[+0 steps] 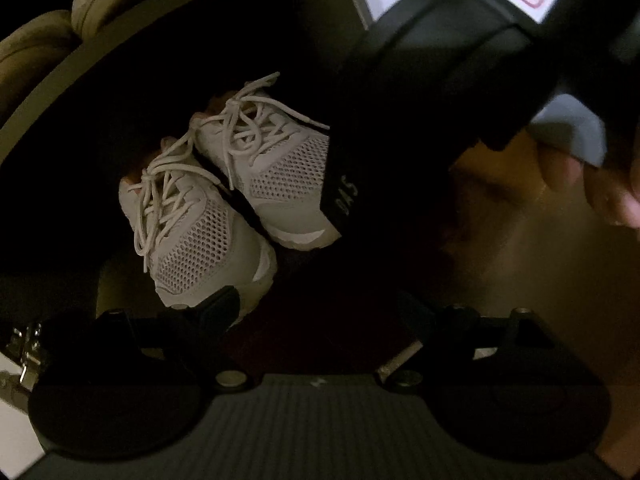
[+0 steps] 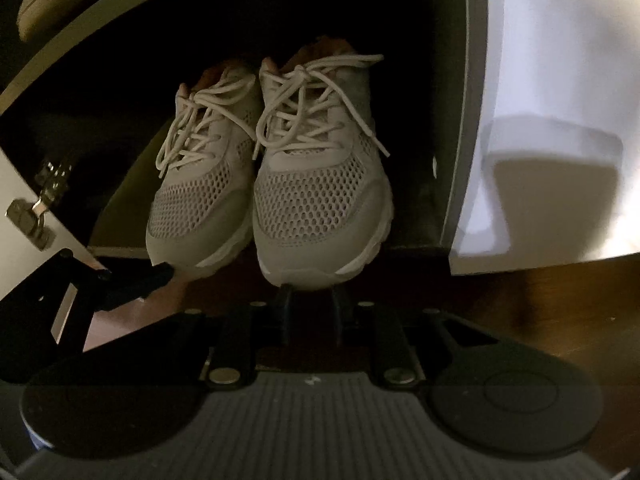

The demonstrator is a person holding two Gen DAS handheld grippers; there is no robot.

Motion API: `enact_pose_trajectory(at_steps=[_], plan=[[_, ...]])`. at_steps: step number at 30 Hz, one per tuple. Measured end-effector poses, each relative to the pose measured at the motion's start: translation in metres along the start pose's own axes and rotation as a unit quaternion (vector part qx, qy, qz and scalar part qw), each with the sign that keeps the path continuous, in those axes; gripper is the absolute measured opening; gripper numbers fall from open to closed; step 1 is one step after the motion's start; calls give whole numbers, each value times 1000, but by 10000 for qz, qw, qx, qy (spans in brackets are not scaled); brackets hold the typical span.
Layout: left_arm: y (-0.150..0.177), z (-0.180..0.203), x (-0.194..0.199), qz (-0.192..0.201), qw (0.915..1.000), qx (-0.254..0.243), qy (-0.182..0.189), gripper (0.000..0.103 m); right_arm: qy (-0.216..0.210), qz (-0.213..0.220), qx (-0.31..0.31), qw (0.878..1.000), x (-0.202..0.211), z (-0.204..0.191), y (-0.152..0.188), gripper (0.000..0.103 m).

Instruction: Organize scattered shoes

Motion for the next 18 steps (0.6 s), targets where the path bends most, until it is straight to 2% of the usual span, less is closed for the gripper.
enact_pose_trajectory(at_steps=[4, 10, 14, 16, 18], plan=[[15, 19, 39, 47, 10000, -43, -74, 89, -4, 64, 90, 9999, -7, -2, -6, 17], [27, 32, 65, 46, 9995, 30, -302, 89, -111, 129, 248, 9995, -15, -7, -12, 17], [29, 39, 93, -78, 9989, 358, -288, 88, -428, 248, 178, 9986, 16, 0, -15, 18], [26, 42, 119, -289, 9955, 822, -368, 88, -491, 352, 174, 9980, 50, 5, -17, 18], [23, 41, 145, -584, 9879, 1351, -495, 88, -433, 417, 337, 9976, 108, 12, -21, 19]])
Point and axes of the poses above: each gripper's, at about its wrist camera, not at the fingertips, and x roughly against the way its jaws point, z to its right, y to its underside, the point moved 5 cm from there along -x, roughly the way its jaws point, and after that the axes turned 9 degrees about z, right-handed, at the moved point
